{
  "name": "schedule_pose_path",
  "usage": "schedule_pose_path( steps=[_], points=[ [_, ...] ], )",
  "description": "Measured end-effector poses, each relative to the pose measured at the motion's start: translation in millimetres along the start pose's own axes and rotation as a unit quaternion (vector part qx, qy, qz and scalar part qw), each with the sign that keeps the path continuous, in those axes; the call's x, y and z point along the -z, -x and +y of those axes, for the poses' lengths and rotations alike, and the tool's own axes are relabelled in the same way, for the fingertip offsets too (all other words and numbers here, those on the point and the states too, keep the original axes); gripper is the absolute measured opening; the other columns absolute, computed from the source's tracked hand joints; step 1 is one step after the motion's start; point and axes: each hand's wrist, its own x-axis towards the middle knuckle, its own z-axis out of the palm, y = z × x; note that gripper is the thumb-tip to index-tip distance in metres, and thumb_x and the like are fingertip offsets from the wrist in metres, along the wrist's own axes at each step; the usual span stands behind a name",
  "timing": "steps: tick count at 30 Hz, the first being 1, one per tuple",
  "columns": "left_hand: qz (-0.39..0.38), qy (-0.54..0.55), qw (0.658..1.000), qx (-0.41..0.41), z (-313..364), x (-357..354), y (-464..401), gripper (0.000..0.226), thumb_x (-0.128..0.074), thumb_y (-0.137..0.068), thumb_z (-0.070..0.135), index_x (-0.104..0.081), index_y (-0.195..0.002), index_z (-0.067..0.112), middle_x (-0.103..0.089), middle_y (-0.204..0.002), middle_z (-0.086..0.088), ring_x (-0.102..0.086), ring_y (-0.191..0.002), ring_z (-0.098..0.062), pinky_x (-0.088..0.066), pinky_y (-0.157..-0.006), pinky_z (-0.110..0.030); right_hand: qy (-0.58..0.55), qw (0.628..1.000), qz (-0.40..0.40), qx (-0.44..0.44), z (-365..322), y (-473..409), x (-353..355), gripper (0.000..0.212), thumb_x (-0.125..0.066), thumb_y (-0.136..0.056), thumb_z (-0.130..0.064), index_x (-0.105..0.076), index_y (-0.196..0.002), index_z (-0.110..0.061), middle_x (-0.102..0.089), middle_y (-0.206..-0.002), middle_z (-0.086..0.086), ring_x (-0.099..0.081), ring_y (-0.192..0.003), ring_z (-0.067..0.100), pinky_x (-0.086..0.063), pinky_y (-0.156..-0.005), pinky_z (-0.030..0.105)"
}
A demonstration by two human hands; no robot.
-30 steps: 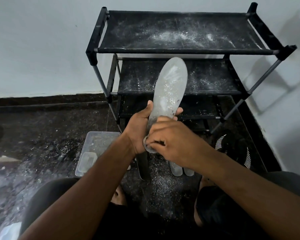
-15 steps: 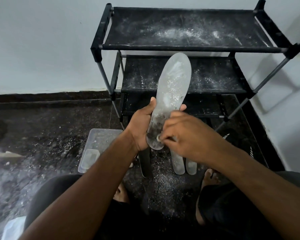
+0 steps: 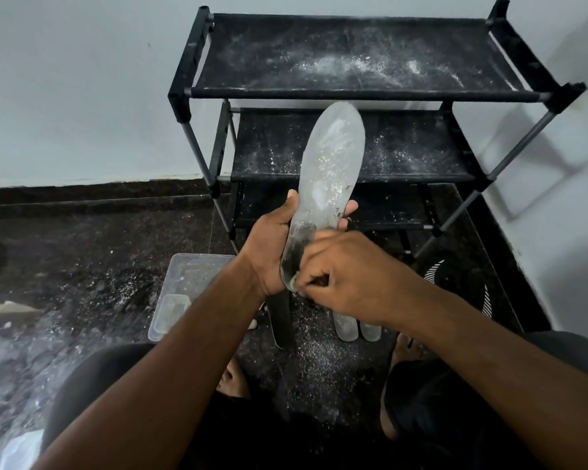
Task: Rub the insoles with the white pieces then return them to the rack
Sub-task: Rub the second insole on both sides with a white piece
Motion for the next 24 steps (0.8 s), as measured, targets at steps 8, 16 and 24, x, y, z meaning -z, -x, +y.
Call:
schedule_pose_path(
  steps=[8,16,24],
  points=[
    [0.010,-0.008,1.000,-0.010,0,-1,1,0.067,-0.027,-0.109,0.055,-0.053,-0.142,0.002,-0.069,-0.126,-0.017,-0.070,-0.100,-0.025,-0.061,-0.084,-0.035,-0.016,0.999,0.035,0.000,-4,-1,-5,0.009,-0.074,-0.085,-0.022,-0.079,-0.092,-0.019,-0.068,-0.086,-0.010,-0.047,-0.086,-0.001,-0.045,-0.081,0.024],
    [0.015,-0.017,1.000,-0.005,1,-3,2,0.070,-0.027,-0.109,0.056,-0.052,-0.144,0.001,-0.068,-0.129,-0.016,-0.069,-0.105,-0.024,-0.060,-0.089,-0.036,-0.015,0.998,0.053,-0.021,-1,1,-6,0.012,-0.073,-0.086,-0.027,-0.077,-0.095,-0.021,-0.065,-0.086,-0.013,-0.048,-0.087,0.002,-0.044,-0.083,0.026],
    [0.025,-0.044,0.999,0.013,-2,-2,3,0.062,-0.038,-0.107,0.055,-0.064,-0.134,0.005,-0.071,-0.112,-0.015,-0.068,-0.101,-0.026,-0.056,-0.091,-0.039,0.035,0.995,0.088,-0.042,16,-3,9,0.015,-0.070,-0.087,-0.028,-0.076,-0.099,-0.022,-0.061,-0.086,-0.012,-0.042,-0.088,0.003,-0.033,-0.076,0.016]
  ],
)
